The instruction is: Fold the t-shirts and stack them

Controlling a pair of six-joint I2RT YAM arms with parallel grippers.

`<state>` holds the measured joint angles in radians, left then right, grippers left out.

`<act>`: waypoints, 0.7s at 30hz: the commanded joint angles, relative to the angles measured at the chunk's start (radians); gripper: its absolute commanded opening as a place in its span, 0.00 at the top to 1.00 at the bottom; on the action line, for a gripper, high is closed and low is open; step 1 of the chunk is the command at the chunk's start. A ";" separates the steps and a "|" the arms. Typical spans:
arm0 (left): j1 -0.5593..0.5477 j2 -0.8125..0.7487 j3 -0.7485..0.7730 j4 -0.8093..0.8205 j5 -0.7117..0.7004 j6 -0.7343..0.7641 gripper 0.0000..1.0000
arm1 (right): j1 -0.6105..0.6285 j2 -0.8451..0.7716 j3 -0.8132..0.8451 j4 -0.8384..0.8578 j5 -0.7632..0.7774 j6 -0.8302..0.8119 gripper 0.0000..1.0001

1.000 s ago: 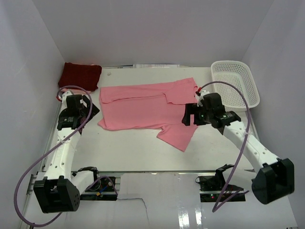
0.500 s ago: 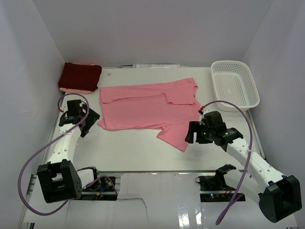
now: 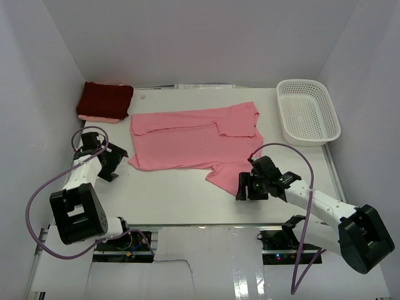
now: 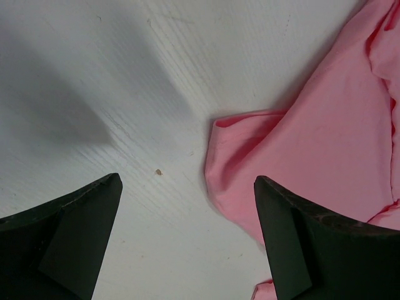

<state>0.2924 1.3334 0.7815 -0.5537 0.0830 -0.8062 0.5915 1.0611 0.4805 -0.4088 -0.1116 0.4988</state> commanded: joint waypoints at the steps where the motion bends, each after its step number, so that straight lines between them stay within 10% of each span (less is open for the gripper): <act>1: 0.025 0.030 0.028 0.037 0.060 -0.019 0.02 | 0.082 0.040 0.044 0.030 0.081 0.026 0.30; 21: 0.083 0.072 0.047 0.061 0.074 0.019 0.02 | 0.214 0.238 0.176 -0.048 0.337 0.027 0.51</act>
<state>0.3714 1.4490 0.7898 -0.5041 0.1680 -0.8005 0.8001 1.2884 0.6243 -0.4522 0.1978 0.5217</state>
